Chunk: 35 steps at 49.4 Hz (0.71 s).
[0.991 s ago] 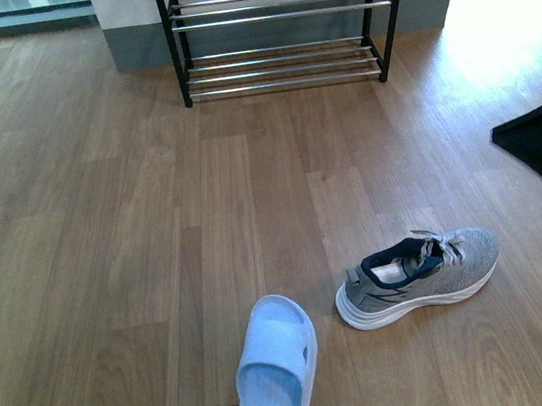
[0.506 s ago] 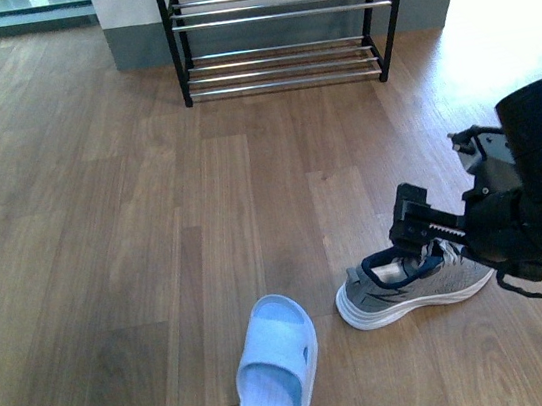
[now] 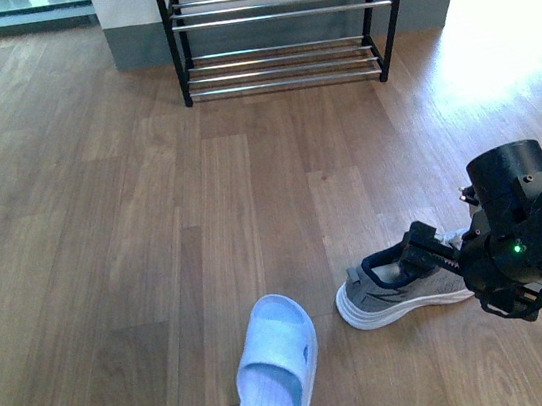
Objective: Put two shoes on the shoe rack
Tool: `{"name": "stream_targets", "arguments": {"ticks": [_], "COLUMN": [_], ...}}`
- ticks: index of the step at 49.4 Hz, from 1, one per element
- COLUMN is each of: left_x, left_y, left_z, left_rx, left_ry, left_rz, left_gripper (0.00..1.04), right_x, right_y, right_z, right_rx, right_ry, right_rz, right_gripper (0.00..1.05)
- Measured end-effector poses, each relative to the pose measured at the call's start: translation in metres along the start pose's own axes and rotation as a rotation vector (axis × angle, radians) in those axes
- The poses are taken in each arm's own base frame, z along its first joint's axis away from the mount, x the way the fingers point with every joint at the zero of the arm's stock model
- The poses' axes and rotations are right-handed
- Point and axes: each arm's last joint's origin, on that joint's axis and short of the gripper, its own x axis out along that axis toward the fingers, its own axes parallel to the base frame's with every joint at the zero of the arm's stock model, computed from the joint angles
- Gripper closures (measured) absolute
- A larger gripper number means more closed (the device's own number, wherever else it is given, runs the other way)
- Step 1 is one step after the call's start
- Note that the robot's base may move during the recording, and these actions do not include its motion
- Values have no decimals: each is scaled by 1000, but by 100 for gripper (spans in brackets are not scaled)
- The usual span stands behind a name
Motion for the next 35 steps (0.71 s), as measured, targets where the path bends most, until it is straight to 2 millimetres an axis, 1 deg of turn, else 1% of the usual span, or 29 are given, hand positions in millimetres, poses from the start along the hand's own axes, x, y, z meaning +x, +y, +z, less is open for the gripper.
{"name": "stream_targets", "arguments": {"ticks": [10, 25, 26, 30, 31, 34, 35], "left_x": [0, 0, 0, 0, 0, 0, 0], "left_y": [0, 0, 0, 0, 0, 0, 0], "left_z": [0, 0, 0, 0, 0, 0, 0], "left_rx": [0, 0, 0, 0, 0, 0, 0], "left_ry": [0, 0, 0, 0, 0, 0, 0], "left_rz": [0, 0, 0, 0, 0, 0, 0], "left_gripper": [103, 103, 103, 103, 103, 103, 103], "right_x": [10, 29, 31, 37, 38, 44, 45], "right_y": [-3, 2, 2, 1, 0, -4, -4], "right_z": [3, 1, 2, 2, 2, -2, -3], "right_rx": [53, 169, 173, 176, 175, 174, 174], "right_ry": [1, 29, 22, 5, 4, 1, 2], "right_rz": [1, 11, 3, -47, -50, -96, -103], "right_gripper": [9, 9, 11, 24, 26, 37, 38]}}
